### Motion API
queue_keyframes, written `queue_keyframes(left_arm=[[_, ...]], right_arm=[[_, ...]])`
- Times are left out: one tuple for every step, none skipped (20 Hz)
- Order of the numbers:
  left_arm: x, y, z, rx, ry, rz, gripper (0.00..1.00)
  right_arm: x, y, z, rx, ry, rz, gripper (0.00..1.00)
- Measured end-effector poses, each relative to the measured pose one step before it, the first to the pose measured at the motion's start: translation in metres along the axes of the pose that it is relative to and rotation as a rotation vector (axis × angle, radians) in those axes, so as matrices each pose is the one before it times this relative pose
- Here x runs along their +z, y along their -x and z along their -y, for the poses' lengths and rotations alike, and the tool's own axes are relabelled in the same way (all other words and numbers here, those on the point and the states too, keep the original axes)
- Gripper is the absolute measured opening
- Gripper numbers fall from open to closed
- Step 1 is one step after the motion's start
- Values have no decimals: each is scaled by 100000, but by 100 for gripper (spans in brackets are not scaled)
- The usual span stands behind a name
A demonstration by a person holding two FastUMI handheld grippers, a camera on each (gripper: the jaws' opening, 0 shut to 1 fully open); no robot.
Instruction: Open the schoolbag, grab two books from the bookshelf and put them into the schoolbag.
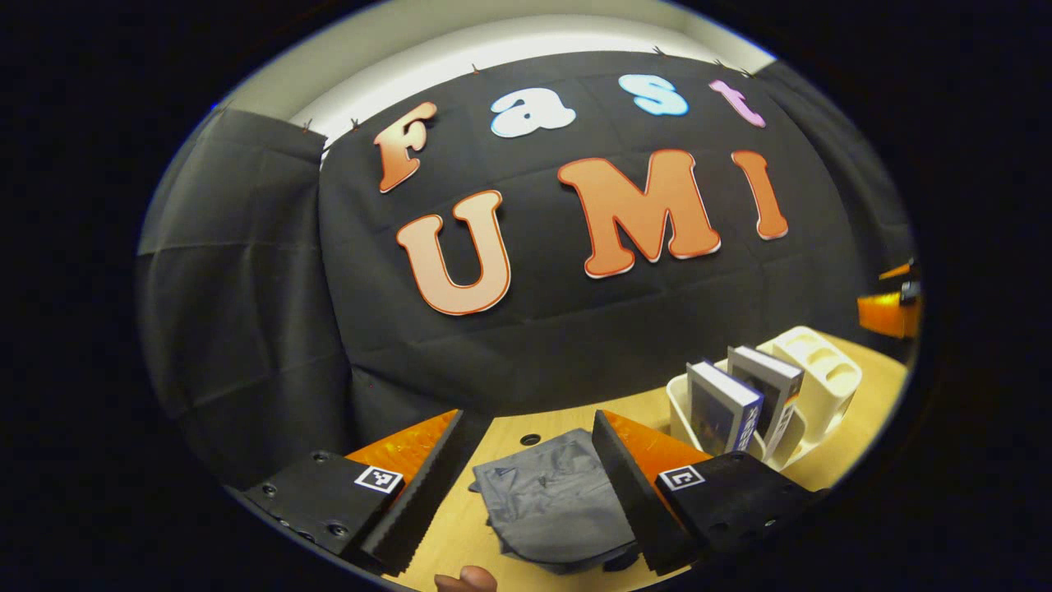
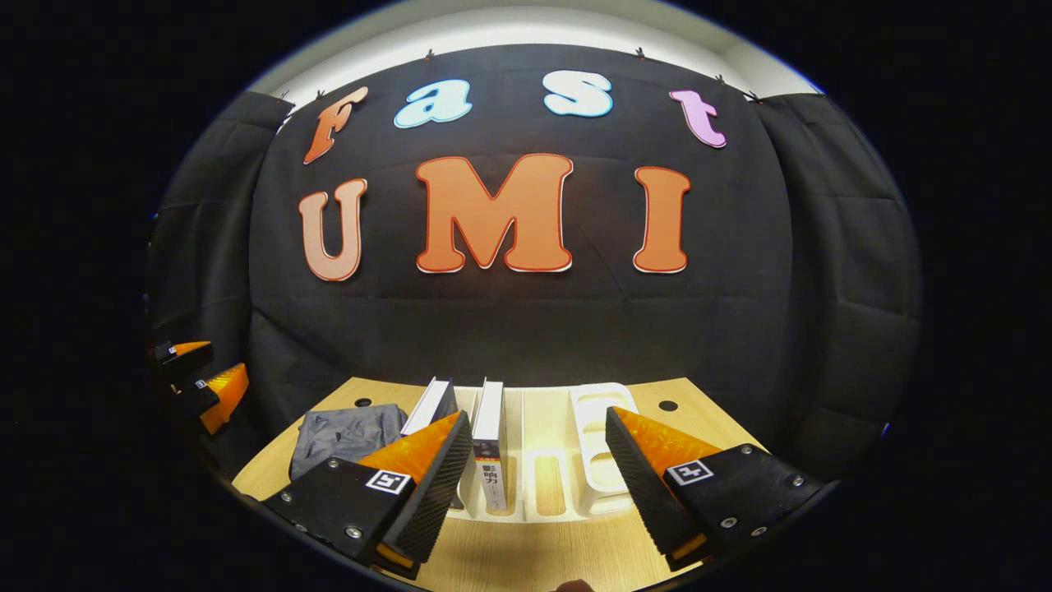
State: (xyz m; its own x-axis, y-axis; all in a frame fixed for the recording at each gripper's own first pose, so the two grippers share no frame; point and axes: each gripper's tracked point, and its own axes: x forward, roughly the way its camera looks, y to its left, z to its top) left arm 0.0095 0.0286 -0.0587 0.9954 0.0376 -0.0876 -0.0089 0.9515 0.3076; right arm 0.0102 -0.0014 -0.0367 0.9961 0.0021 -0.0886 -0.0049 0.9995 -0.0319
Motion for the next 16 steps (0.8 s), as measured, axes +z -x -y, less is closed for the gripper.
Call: queue_keyframes(left_arm=[[-1210, 94, 54, -826, -2844, -2404, 97], [-1116, 91, 443, -1813, -2593, -2033, 97], [-1008, -125, 337, -1356, -3160, -1463, 97], [-952, 100, 386, -1003, -4368, -1653, 97], [-828, 123, 474, -630, -4649, -771, 96], [-795, -299, 696, -1559, -5546, -1268, 96], [-632, -194, 1029, -3089, -5524, -536, 96], [-753, 68, 1148, -3459, -5004, -294, 97], [-480, 183, 1501, -3738, -4970, -491, 97], [-902, -119, 1782, -4312, -5270, -1128, 97], [-787, -87, 1806, -3719, -6369, -2180, 97], [-555, -331, 1717, -2807, -5420, -142, 97], [-608, -332, 1755, -3340, -3516, -1101, 97], [-981, -139, 1302, -3671, -1803, -1802, 97], [-386, -549, 1177, -2645, -880, -819, 96], [-616, -573, 1043, -2399, -1138, -1359, 96]], right_arm=[[-330, -134, 113, -231, -99, -851, 97], [-317, -132, 157, -302, -137, -880, 97], [-315, -177, 221, -488, -128, -774, 97], [-268, -167, 114, -306, -28, -834, 97], [-352, -123, 75, -401, -31, -841, 97], [-274, -119, 117, -289, -24, -933, 97], [-424, -150, 46, -136, 13, -961, 97], [-369, -161, 59, -207, 143, -1056, 97], [-384, -106, 98, -253, 183, -1186, 97], [-397, -102, 145, -471, 84, -1163, 97], [-380, -92, 80, -414, -9, -995, 97], [-338, -136, 164, -648, -65, -1043, 97], [-394, -124, 220, -684, -119, -1104, 97], [-433, -167, 221, -731, -114, -1311, 97], [-536, -128, 240, -704, -141, -1492, 97], [-439, -177, 270, -738, -165, -1506, 97]])
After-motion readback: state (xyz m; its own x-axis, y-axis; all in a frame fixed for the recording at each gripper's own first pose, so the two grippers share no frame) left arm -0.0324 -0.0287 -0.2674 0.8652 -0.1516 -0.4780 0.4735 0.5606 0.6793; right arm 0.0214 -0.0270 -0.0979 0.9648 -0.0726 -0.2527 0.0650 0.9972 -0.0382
